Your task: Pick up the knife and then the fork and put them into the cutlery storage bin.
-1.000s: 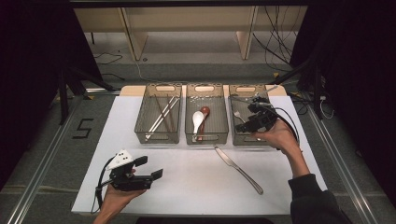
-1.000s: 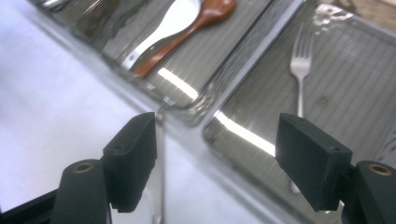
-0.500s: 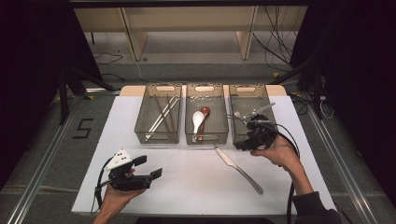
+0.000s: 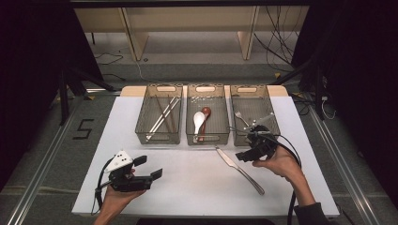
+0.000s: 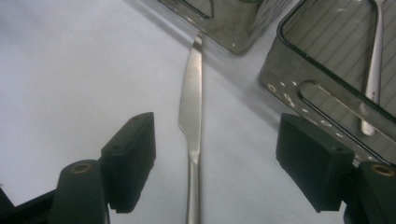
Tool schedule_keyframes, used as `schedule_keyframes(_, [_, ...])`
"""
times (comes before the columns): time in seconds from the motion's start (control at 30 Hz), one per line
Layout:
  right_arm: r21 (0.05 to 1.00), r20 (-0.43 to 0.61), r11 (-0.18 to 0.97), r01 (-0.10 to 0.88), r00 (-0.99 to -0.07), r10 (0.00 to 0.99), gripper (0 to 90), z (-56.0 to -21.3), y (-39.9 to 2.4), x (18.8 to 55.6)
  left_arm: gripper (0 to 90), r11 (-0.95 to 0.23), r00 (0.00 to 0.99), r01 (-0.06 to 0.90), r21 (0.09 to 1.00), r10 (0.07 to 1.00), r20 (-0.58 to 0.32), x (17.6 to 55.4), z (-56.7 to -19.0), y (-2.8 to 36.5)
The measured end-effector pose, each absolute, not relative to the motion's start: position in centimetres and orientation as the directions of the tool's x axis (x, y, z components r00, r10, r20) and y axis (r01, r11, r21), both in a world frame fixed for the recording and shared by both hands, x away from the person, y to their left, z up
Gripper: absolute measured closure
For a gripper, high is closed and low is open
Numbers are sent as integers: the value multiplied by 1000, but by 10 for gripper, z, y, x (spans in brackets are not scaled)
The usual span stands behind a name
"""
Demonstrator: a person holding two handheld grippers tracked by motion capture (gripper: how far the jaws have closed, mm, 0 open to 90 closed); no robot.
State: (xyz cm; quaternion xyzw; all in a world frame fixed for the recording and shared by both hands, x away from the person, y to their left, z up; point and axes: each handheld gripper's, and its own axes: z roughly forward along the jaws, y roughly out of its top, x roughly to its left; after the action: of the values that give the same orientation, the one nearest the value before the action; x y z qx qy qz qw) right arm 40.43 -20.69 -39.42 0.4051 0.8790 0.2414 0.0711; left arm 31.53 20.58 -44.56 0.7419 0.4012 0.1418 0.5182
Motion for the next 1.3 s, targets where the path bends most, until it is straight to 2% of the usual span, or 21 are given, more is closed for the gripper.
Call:
schedule_keyframes(0.47, [433, 78, 573, 696, -662, 745, 300, -409, -205, 399, 163, -156, 641, 448, 880, 743, -194, 315, -446, 205])
schedule_keyframes(0.8, [361, 71, 594, 719, -656, 751, 323, -421, -206, 395, 162, -156, 642, 447, 881, 742, -195, 315, -446, 204])
schedule_keyframes(1.07, [296, 53, 623, 724, -663, 746, 400, -434, -203, 394, 162, -157, 642, 447, 881, 742, -193, 315, -446, 204])
schedule_keyframes(1.3, [246, 64, 649, 720, -680, 730, 505, -443, -198, 392, 163, -157, 642, 447, 881, 742, -193, 314, -446, 205])
